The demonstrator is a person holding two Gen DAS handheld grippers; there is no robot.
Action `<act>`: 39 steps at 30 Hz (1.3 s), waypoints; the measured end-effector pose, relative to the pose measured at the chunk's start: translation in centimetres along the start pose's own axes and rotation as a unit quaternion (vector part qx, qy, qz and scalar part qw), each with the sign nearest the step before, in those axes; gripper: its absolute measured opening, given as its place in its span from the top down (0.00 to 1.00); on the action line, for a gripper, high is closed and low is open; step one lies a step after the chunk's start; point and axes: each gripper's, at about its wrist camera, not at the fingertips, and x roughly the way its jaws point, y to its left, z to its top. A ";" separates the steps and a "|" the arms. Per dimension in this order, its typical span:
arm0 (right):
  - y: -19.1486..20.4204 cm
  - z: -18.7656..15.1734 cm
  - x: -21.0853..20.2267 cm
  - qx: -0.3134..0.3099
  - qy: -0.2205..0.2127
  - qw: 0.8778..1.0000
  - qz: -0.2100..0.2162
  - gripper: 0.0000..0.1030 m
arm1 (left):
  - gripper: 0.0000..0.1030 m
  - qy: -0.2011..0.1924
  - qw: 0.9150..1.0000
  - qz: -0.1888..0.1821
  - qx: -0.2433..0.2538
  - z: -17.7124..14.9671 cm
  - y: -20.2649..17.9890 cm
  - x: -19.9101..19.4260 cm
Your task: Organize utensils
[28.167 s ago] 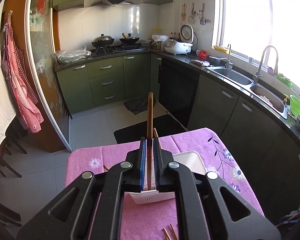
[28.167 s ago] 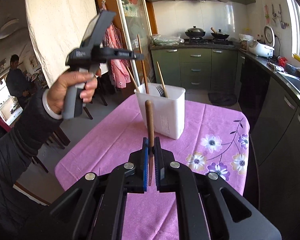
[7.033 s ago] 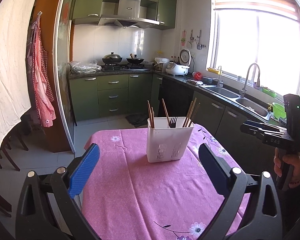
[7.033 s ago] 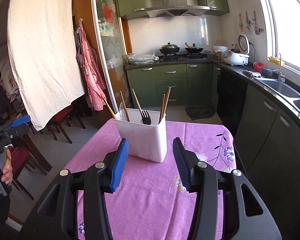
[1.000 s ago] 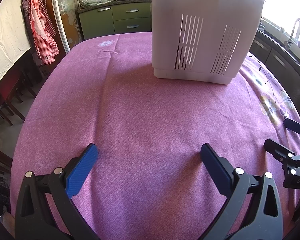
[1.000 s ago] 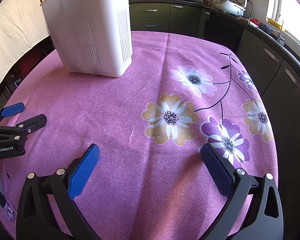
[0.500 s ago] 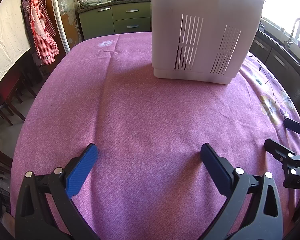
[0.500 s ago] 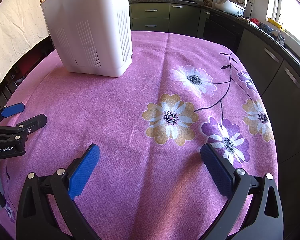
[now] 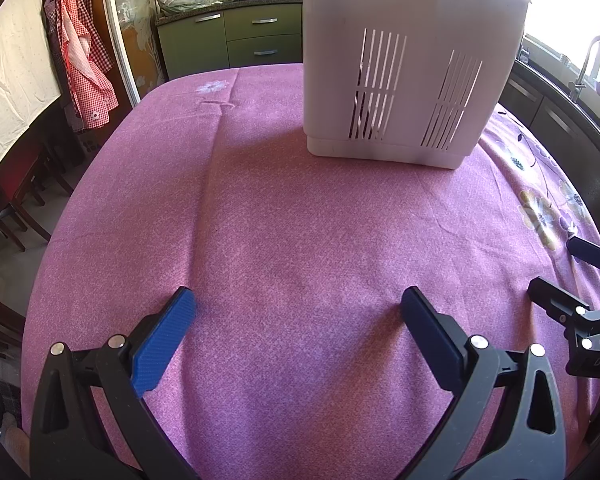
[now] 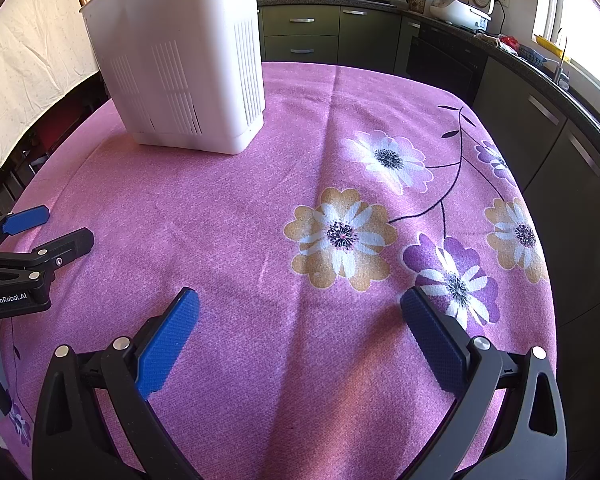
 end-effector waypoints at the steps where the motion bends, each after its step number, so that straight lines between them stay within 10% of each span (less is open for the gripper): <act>1: 0.0 0.0 0.0 0.000 0.000 1.000 0.000 0.03 | 0.05 0.000 1.000 0.000 0.000 0.0 0.0 0.0; 39: -0.1 -0.1 0.1 -0.001 0.003 1.000 -0.001 0.03 | 0.05 0.001 1.000 0.000 0.000 0.1 -0.3 0.1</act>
